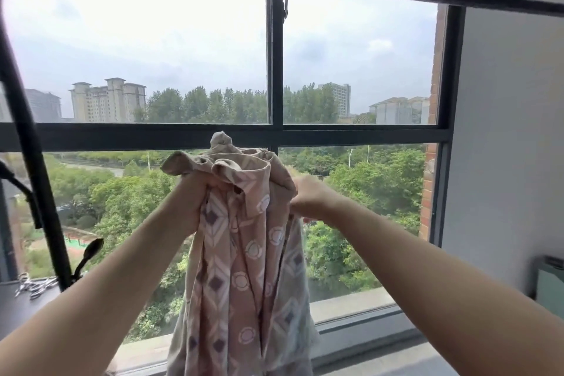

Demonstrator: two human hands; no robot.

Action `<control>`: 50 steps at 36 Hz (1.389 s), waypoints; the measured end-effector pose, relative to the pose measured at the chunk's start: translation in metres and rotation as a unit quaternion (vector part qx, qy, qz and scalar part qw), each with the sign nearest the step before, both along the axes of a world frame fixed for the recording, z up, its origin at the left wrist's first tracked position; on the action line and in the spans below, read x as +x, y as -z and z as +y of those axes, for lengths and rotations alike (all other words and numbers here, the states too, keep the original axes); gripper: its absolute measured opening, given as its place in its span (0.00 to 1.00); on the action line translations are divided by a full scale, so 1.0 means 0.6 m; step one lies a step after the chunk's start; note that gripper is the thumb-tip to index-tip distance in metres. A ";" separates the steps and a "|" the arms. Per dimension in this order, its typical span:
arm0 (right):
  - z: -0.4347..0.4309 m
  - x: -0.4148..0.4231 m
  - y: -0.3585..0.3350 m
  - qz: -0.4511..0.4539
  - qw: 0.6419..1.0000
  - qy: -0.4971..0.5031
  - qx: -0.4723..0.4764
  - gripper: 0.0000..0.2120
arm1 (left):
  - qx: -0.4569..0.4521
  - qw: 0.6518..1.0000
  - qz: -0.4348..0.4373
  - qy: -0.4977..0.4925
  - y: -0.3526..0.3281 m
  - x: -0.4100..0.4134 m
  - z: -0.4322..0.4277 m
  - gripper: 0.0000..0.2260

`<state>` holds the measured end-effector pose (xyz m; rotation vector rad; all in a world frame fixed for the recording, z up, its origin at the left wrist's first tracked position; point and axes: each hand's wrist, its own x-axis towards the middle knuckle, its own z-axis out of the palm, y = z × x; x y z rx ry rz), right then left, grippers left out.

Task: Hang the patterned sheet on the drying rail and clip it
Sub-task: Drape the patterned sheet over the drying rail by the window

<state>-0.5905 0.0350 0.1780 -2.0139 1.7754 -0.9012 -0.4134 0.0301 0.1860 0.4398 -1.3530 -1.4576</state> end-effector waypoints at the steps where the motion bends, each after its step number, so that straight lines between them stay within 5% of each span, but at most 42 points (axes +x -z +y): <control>1: 0.000 -0.007 0.010 0.041 0.998 0.022 0.048 0.06 | -0.003 1.000 -0.002 -0.003 -0.004 0.004 0.002 0.03; 3: -0.001 -0.025 0.028 0.072 0.990 0.050 0.114 0.10 | -0.017 1.000 -0.018 -0.001 -0.011 0.013 -0.002 0.07; 5: 0.001 -0.040 0.029 0.002 0.993 0.054 0.107 0.12 | -0.039 0.999 -0.032 0.006 -0.020 0.022 -0.003 0.12; 7: 0.010 -0.052 0.000 -0.159 0.986 0.053 -0.014 0.13 | -0.045 0.998 -0.035 0.019 -0.031 0.035 -0.009 0.21; 9: 0.033 -0.059 -0.053 -0.290 0.931 0.067 -0.211 0.12 | -0.049 0.999 -0.012 -0.005 -0.043 0.052 -0.026 0.34; 11: 0.057 -0.054 -0.097 -0.323 0.884 0.040 -0.335 0.12 | -0.046 0.996 0.004 -0.072 -0.064 0.056 -0.036 0.43; 12: 0.061 -0.047 -0.108 -0.278 0.894 0.043 -0.348 0.13 | -0.045 0.996 0.002 -0.080 -0.074 0.047 -0.029 0.33; 13: 0.056 -0.040 -0.112 -0.183 0.931 0.058 -0.312 0.16 | -0.057 0.993 -0.009 -0.101 -0.081 0.034 -0.021 0.13; 14: 0.050 -0.034 -0.107 -0.079 0.967 0.063 -0.233 0.18 | -0.069 0.992 -0.031 -0.102 -0.086 0.022 -0.017 0.08; 16: 0.045 -0.044 -0.114 -0.017 0.979 0.083 -0.187 0.16 | -0.093 0.988 -0.064 -0.103 -0.092 0.002 -0.018 0.19; 20: 0.078 -0.075 -0.174 -0.333 0.874 0.071 -0.347 0.15 | -0.037 0.991 -0.043 -0.123 -0.139 -0.021 -0.028 0.07; 24: 0.065 -0.050 -0.153 -0.329 0.901 0.010 -0.283 0.18 | -0.056 0.993 -0.091 -0.053 -0.147 -0.050 -0.010 0.07; 28: 0.085 -0.064 -0.140 -0.513 0.811 -0.050 -0.279 0.08 | -0.041 0.997 -0.046 -0.044 -0.138 -0.051 -0.007 0.09; 30: 0.087 -0.052 -0.109 -0.495 0.838 -0.106 -0.204 0.03 | -0.038 0.999 -0.022 -0.016 -0.127 -0.056 0.000 0.08; 35: 0.080 -0.016 -0.034 -0.455 0.872 -0.182 -0.012 0.19 | -0.051 0.997 -0.043 0.025 -0.102 -0.079 0.027 0.11; 37: 0.070 -0.019 -0.024 -0.423 0.896 -0.123 -0.055 0.18 | -0.071 0.994 -0.079 0.019 -0.094 -0.076 0.015 0.15; 43: 0.060 -0.025 -0.039 -0.381 0.897 -0.060 -0.215 0.20 | -0.187 0.952 -0.243 0.001 -0.108 -0.048 0.018 0.19; 45: 0.060 -0.046 -0.075 -0.400 0.875 -0.036 -0.269 0.24 | -0.209 0.954 -0.209 -0.056 -0.139 -0.024 0.014 0.18; 48: 0.065 -0.083 -0.128 -0.515 0.789 -0.047 -0.333 0.27 | -0.205 0.963 -0.019 -0.173 -0.174 -0.002 -0.008 0.13; 50: 0.062 -0.080 -0.133 -0.505 0.792 -0.066 -0.336 0.33 | -0.190 0.957 -0.020 -0.218 -0.161 -0.009 -0.020 0.13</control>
